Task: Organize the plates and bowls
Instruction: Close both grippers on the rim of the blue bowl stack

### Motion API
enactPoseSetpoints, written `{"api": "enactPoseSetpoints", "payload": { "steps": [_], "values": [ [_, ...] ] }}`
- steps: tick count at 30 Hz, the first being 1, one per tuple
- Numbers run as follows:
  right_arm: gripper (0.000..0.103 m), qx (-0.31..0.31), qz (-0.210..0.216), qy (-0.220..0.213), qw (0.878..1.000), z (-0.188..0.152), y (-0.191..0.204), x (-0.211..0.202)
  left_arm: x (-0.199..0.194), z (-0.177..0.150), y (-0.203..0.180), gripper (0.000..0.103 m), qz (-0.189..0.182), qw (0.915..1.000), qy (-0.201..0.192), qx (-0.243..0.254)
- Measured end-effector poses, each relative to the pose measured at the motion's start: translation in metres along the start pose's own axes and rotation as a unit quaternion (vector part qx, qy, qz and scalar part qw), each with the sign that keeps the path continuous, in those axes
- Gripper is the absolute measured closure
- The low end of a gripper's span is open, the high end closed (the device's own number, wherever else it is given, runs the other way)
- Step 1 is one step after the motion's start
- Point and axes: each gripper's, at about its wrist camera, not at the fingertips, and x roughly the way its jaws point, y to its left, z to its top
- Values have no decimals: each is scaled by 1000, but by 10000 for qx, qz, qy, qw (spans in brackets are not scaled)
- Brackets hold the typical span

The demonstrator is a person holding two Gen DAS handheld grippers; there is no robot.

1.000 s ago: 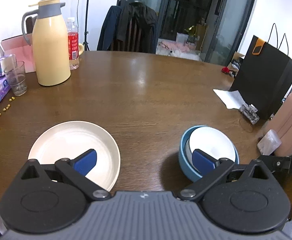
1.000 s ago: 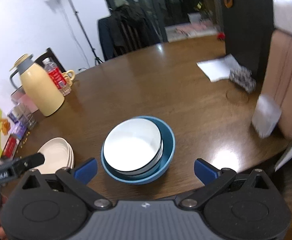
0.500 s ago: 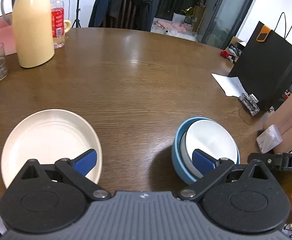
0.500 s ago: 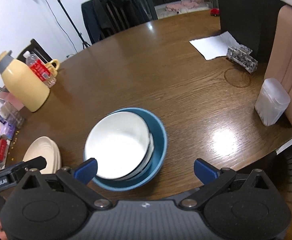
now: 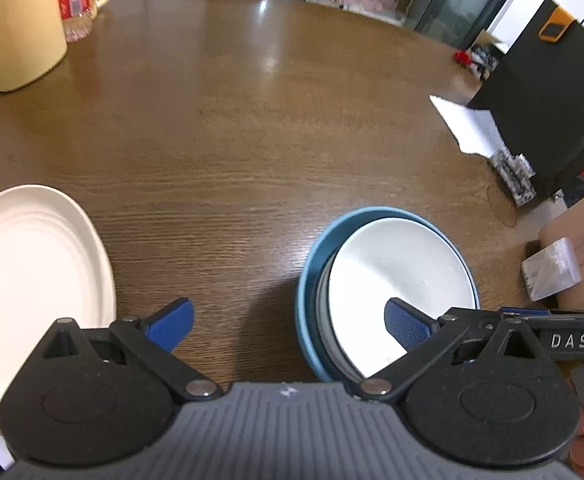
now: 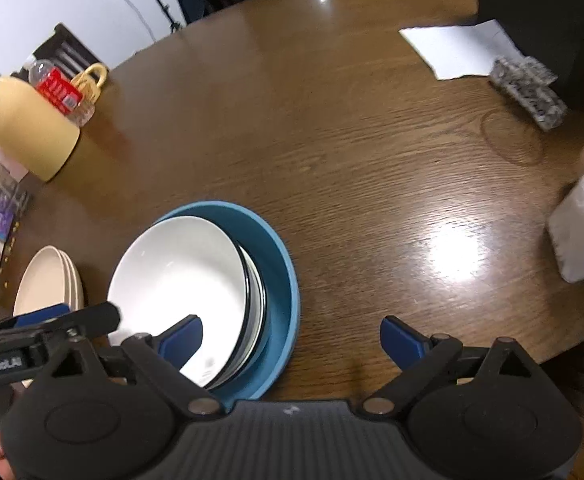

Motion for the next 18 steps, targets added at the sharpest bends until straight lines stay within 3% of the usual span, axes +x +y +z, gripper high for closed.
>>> {"api": "enactPoseSetpoints", "payload": {
  "steps": [5,18],
  "values": [
    [13,-235,88,203,9995,11,-1,13,18,5,-3,0,80,9995,277,-157],
    [34,-497,364,635,9961,28,-1,45,44,9,-4,18,120,9964,671,-509]
  ]
}}
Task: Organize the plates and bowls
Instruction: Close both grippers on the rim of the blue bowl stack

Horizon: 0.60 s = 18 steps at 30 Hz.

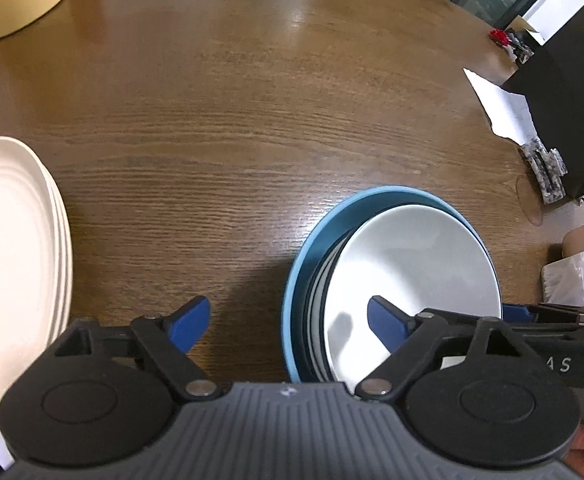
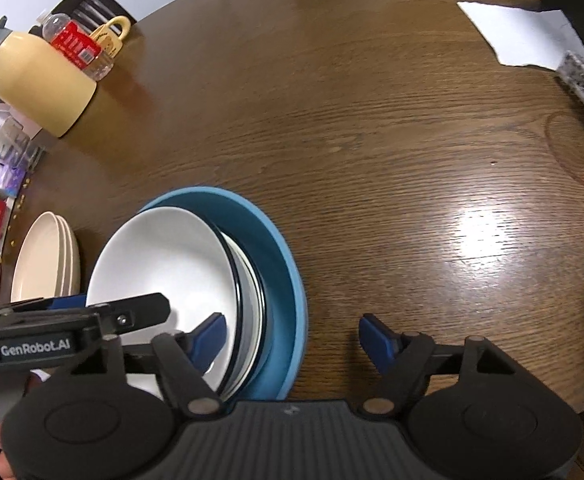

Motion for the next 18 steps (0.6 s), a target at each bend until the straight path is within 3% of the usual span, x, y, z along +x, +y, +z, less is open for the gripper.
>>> {"api": "enactPoseSetpoints", "payload": {
  "steps": [7,11,18],
  "values": [
    [45,-32,175,123,9998,2,-2,7,5,-1,-1,25,-44,9999,114,-104],
    [49,-56,293,164,9994,2,-2,9,8,-2,-2,36,-121,9996,191,-143],
    [59,-33,542,195,9983,3,-5,10,7,-3,-5,46,-222,9994,162,-195]
  ]
}}
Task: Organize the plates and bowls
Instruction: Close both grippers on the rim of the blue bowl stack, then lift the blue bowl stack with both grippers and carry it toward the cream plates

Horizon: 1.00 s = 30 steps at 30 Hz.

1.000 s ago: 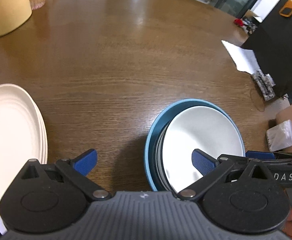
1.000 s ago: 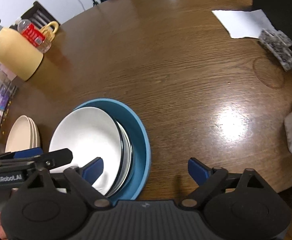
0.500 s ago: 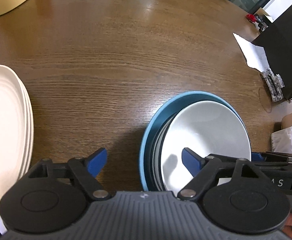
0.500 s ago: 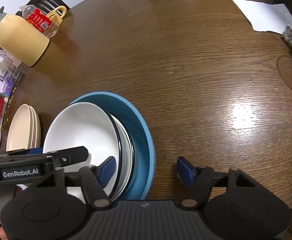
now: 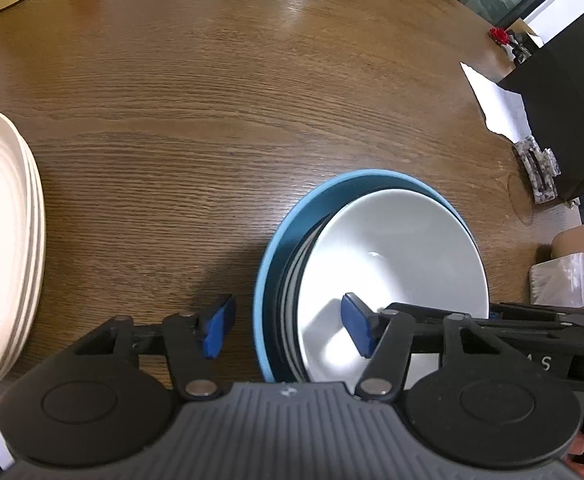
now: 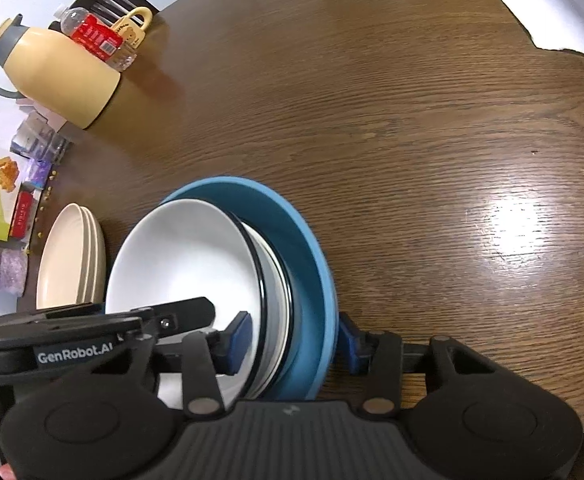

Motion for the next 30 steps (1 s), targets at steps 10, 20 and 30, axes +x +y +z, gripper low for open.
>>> {"api": "enactPoseSetpoints", "payload": {
  "steps": [10,20,30],
  "values": [
    [61,-24,160,55,9999,2,-8,-2,1,-1,-5,56,-53,9999,-74,-130],
    [62,-9,228,29,9997,1,-12,-4,-3,-2,-6,60,52,9999,-125,-59],
    [63,164,189,-73,9997,-5,-13,-6,-3,0,-10,61,94,9998,-84,168]
  ]
}}
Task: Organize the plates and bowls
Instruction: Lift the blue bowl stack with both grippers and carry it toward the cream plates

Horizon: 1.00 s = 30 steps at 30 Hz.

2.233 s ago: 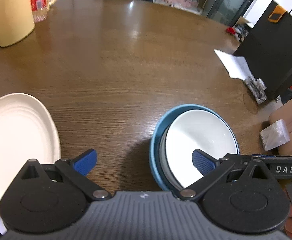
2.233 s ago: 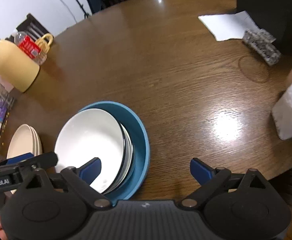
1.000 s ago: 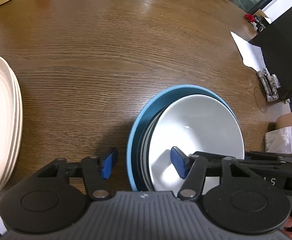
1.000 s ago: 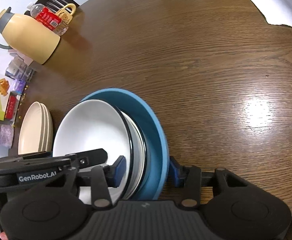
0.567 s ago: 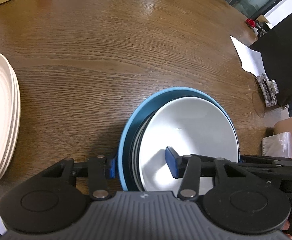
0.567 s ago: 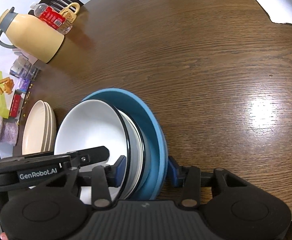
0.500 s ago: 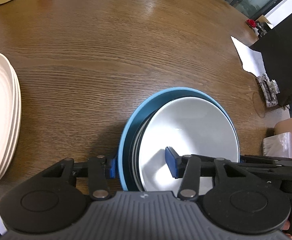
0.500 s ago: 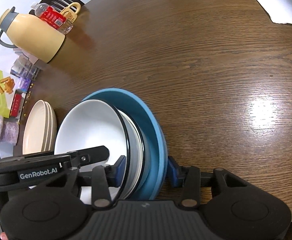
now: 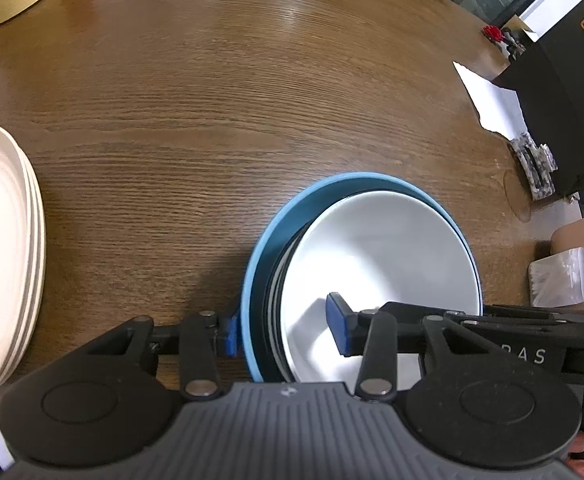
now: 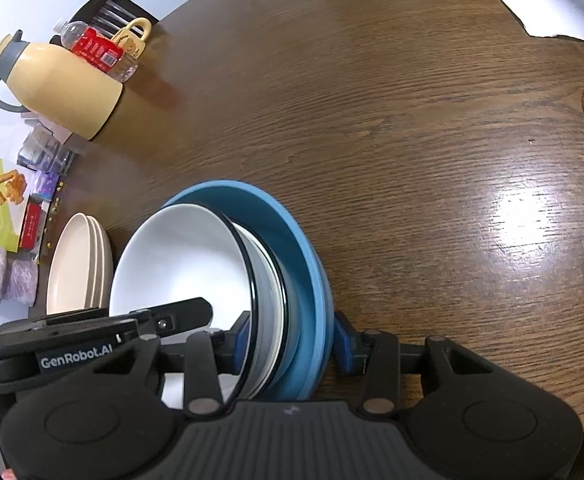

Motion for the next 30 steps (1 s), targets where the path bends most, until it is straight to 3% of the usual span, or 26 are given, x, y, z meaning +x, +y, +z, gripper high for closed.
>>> {"api": "enactPoseSetpoints", "payload": {
  "steps": [30],
  "values": [
    [62,38,-83,6,10000,2,4,2,-3,1,1,60,37,10000,1,-26]
  ]
}}
